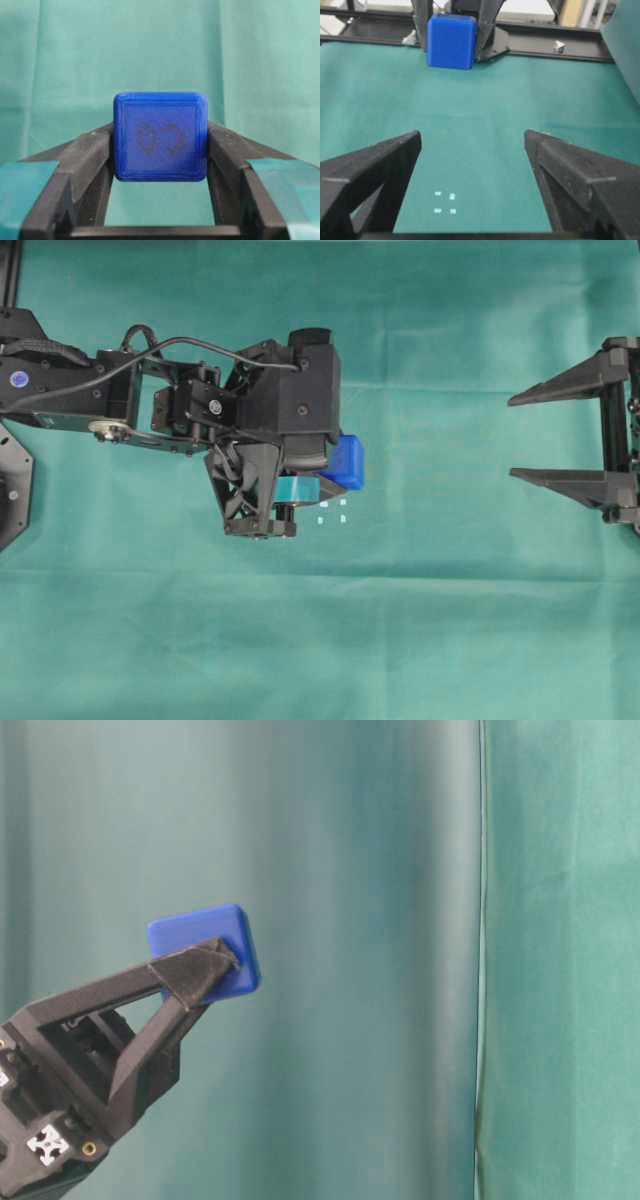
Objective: Handover the blue block to the right arm after grasping it with the left arm, then place it in the designated position.
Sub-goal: 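Lift the blue cube with the left gripper and raise it upright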
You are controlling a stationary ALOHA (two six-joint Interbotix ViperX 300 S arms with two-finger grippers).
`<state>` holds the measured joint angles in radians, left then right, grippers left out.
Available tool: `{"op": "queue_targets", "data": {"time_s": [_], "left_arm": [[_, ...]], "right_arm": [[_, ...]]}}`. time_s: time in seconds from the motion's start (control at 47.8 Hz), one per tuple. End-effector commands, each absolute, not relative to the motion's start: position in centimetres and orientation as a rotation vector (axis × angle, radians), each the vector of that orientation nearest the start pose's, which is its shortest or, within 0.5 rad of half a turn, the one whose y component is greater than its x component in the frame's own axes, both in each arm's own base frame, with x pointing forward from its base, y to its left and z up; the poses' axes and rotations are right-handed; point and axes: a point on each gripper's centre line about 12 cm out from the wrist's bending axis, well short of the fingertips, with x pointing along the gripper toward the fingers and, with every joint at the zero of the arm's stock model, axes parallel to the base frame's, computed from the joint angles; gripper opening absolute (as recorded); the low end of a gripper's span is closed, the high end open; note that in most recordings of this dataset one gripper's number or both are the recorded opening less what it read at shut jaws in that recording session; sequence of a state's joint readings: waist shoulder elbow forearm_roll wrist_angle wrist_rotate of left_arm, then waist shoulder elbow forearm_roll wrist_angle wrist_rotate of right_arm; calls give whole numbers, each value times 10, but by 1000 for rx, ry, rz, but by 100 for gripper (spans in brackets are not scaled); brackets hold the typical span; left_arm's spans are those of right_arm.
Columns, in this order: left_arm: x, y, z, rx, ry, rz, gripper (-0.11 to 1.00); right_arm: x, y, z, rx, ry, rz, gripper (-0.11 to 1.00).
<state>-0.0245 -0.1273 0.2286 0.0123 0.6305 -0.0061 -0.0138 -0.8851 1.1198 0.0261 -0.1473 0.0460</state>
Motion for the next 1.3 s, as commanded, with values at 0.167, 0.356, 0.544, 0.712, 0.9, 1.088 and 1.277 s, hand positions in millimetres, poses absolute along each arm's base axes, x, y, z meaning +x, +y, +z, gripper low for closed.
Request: {"op": "queue_targets", "data": {"time_s": [0.167, 0.356, 0.544, 0.712, 0.9, 1.088, 1.277], "left_arm": [[404, -8, 345, 18, 673, -15, 46], [403, -8, 344, 18, 673, -15, 46], [403, -8, 345, 16, 667, -14, 46], [401, -8, 347, 17, 630, -15, 46], [389, -8, 348, 16, 526, -17, 46], [366, -8, 351, 10, 362, -20, 46], [349, -7, 341, -2, 239, -21, 46]], "right_arm": [[218, -4, 293, 72, 62, -21, 94], [218, -4, 293, 72, 62, -21, 94], [218, -4, 293, 71, 64, -23, 94], [218, -4, 294, 69, 61, -21, 94], [218, -4, 294, 68, 61, -21, 94], [218, -4, 295, 57, 56, -19, 94], [218, -3, 295, 46, 55, -17, 94]]}}
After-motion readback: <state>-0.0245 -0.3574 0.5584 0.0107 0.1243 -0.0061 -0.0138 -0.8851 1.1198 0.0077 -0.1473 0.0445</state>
